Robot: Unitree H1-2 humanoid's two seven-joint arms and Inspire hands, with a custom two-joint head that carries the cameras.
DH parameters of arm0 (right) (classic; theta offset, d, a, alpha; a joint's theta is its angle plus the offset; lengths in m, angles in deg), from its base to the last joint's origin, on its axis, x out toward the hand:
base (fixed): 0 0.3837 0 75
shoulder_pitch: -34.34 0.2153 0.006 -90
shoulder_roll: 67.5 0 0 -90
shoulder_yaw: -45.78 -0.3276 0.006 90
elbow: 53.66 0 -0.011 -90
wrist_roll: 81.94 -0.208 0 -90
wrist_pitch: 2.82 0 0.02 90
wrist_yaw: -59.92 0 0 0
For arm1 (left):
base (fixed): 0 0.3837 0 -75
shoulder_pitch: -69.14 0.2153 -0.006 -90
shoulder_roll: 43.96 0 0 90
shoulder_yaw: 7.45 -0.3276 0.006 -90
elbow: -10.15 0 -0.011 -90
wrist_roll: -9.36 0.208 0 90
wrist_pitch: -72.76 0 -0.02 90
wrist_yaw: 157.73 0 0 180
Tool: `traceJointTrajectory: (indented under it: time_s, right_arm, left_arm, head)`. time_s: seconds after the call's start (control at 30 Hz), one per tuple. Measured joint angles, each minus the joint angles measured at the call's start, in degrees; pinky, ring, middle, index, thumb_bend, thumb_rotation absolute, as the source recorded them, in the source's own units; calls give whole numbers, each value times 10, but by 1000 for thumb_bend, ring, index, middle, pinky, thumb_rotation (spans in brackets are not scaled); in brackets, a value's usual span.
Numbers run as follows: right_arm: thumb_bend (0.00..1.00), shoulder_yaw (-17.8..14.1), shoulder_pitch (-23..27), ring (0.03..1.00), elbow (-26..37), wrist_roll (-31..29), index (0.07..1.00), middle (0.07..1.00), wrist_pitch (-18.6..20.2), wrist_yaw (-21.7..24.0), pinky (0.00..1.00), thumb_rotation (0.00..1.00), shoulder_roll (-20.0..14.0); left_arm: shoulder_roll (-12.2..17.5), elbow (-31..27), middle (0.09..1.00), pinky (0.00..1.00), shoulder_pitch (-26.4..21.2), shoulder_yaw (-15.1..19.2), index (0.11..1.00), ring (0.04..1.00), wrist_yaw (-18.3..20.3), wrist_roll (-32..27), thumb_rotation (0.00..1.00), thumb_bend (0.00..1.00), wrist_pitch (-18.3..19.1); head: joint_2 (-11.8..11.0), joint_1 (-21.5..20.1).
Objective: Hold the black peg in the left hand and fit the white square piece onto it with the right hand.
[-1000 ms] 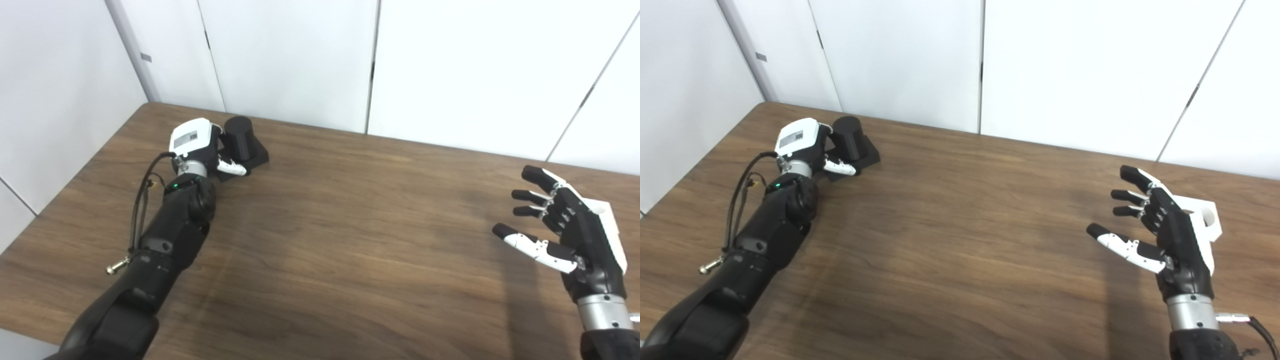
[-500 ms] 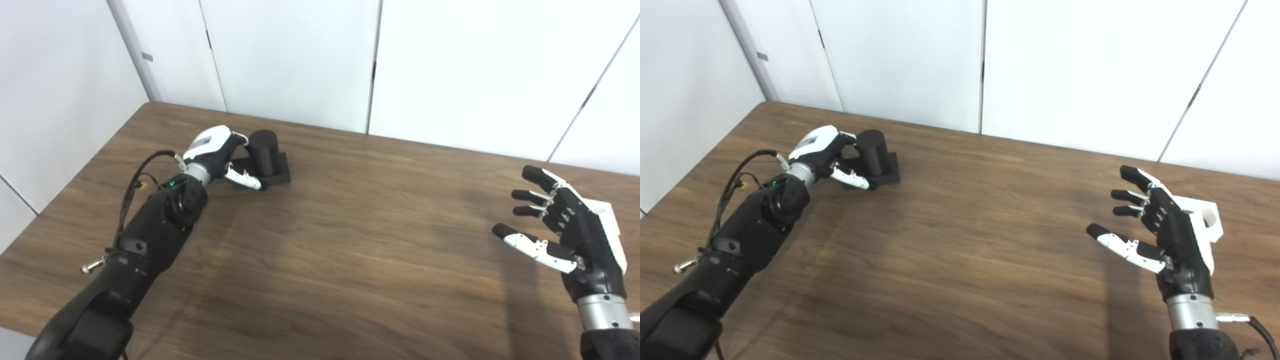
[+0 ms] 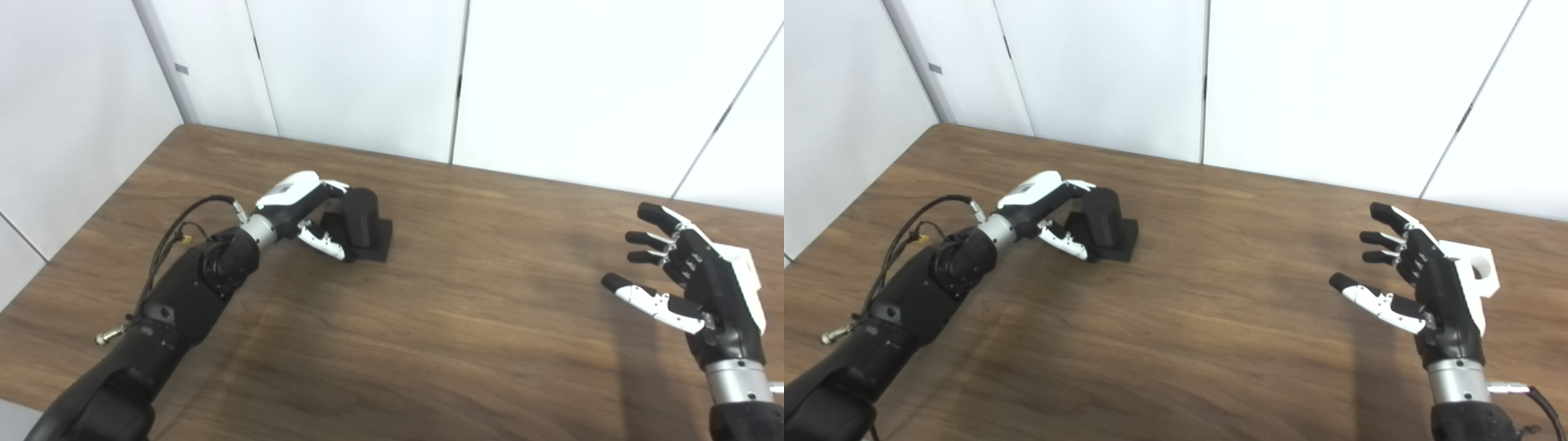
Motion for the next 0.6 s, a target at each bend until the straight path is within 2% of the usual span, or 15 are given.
traceJointTrajectory:
  time_s: [0.3,0.6]
  right_arm:
    - [601,0,0,729,0,4,795,837,0,-1,627,81,0]
    - [600,0,0,732,0,6,795,835,0,-2,630,80,0]
  left_arm:
    - [-18,-29,854,799,16,-7,487,909,3,0,61,525,-14]
    - [-38,-62,859,761,19,-47,487,915,16,14,66,525,-50]
  head:
    - [1,-5]
    - [1,-4]
